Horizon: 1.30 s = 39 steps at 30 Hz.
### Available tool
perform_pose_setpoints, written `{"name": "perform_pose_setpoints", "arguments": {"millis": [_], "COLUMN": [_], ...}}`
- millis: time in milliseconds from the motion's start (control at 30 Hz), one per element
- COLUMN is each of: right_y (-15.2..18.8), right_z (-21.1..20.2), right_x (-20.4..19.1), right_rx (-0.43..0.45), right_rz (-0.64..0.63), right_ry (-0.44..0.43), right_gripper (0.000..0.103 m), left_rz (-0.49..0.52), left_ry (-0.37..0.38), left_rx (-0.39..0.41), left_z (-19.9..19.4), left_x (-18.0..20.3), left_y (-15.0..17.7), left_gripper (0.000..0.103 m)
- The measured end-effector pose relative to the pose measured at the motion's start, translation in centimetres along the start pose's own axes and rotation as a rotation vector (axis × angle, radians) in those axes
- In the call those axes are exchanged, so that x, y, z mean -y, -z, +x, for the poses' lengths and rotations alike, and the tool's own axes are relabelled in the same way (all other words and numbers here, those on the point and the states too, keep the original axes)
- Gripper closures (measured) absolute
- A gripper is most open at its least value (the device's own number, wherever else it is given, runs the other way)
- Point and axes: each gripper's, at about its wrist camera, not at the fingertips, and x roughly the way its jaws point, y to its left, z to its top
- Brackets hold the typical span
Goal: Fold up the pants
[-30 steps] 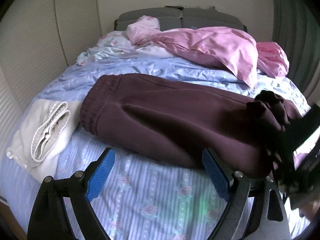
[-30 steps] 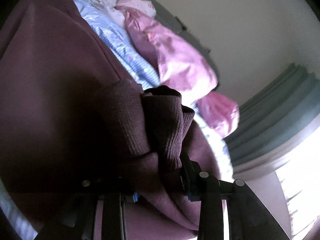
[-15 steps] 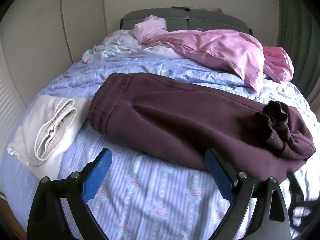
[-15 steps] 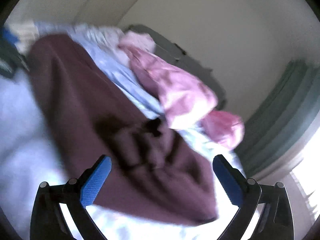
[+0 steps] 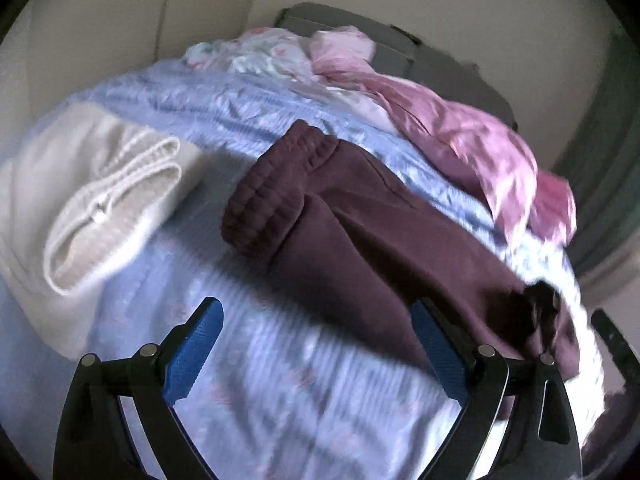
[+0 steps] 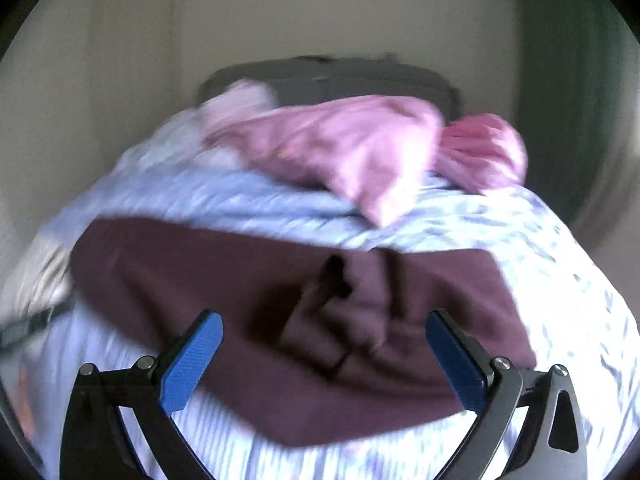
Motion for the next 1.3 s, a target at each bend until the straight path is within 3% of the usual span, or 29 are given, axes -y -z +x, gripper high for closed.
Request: {"name": "perform_pose_setpoints", "arguments": {"millis": [67, 133, 233, 333, 467, 567, 700, 800, 967, 1033, 1133, 1300], "right_y": [-0.9, -1.4, -0.8, 0.1, 1.0, 1.3, 1.1, 0.9, 1.1, 1.1, 1.0, 0.7], "right_z": [0.7, 1.6, 2.6, 3.4, 4.5, 4.8, 4.4, 4.3, 5.2, 5.6, 5.6, 3.9], "right_x": [0.4, 1.2, 3.2, 3.1, 2.7, 1.3, -0.9, -1.1, 0.0, 0.9, 2.3, 4.9], "right_rx": [0.010, 0.015, -0.023, 0.003, 0.010, 0.022, 0.088, 0.109, 0.053, 0.026, 0.019, 0.113], "right_rz": [0.024, 0.074, 0.222, 0.215, 0.237, 0.211, 0.101, 0.088, 0.105, 0.120, 0.139, 0.173], "right_ry": [0.043, 0.061, 0.087, 0.186, 0.271, 0.263, 0.310, 0.323, 0.341, 0.344, 0.324, 0.302], "right_gripper": [0.000, 0.000, 0.000, 0.000, 0.000, 0.000, 0.000, 0.000, 0.000, 0.000, 0.000, 0.000], "left_rz": [-0.020, -0.103, -0.165, -0.240, -0.374, -0.405, -0.369, -0.325, -0.253, -0.198, -0.106, 0.023], "left_ry": [-0.003, 0.009, -0.005, -0.084, -0.028, -0.010, 0.036, 0.019, -0.029, -0.045, -0.069, -0.065], "left_rx": [0.036, 0.044, 0.056, 0.013, -0.071, -0.041, -0.041, -0.039, -0.084, -0.078, -0.026, 0.117], "left_z": [0.7, 1.7, 3.2, 5.8, 9.0, 9.7, 11.0, 11.9, 11.0, 10.1, 8.1, 2.9], "left_x": [0.8, 0.5, 0.3, -0.7, -2.2, -2.8, -2.6, -2.3, -1.3, -0.6, 1.2, 6.1], "left_y": [-0.2, -0.9, -1.6, -1.5, -1.2, -1.7, -2.7, -2.9, -3.6, -3.9, -4.4, -5.6], "left_gripper": [0.007, 0.007, 0.006, 0.006, 0.007, 0.007, 0.011, 0.019, 0.052, 0.059, 0.064, 0.065]}}
